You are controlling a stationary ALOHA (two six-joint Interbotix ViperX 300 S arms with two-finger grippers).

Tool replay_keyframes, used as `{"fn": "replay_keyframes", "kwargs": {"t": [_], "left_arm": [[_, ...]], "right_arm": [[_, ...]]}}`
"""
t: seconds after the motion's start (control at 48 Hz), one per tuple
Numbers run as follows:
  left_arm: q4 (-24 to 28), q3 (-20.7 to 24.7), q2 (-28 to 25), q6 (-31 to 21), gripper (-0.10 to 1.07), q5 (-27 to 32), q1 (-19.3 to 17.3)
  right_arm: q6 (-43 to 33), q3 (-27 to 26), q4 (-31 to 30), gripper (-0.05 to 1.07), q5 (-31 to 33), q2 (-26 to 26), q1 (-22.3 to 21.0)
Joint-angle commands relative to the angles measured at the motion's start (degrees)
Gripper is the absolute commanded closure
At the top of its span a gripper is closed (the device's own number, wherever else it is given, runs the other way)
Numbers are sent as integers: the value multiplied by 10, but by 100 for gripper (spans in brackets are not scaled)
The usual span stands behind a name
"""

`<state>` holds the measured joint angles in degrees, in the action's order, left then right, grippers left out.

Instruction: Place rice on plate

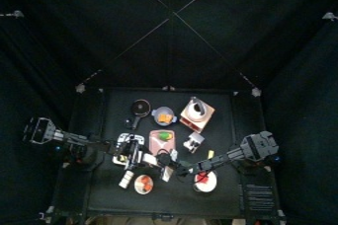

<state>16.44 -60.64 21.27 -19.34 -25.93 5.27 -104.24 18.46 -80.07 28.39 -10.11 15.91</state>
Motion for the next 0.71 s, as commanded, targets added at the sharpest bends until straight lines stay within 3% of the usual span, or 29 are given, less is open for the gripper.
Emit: {"fn": "replay_keyframes", "kwargs": {"t": [0.0,0.333,0.562,0.688], "left_arm": [[-5,8,6,1,0,-5,-2],[-26,-33,47,1,0,-5,-30],[-48,-62,87,3,0,-5,-44],[-54,-68,98,3,0,-5,-46]], "right_arm": [[-1,-11,25,55,1,13,0],[-7,-3,156,54,25,17,2],[-9,-16,279,54,163,10,1],[-9,-42,316,54,247,-5,3]]}}
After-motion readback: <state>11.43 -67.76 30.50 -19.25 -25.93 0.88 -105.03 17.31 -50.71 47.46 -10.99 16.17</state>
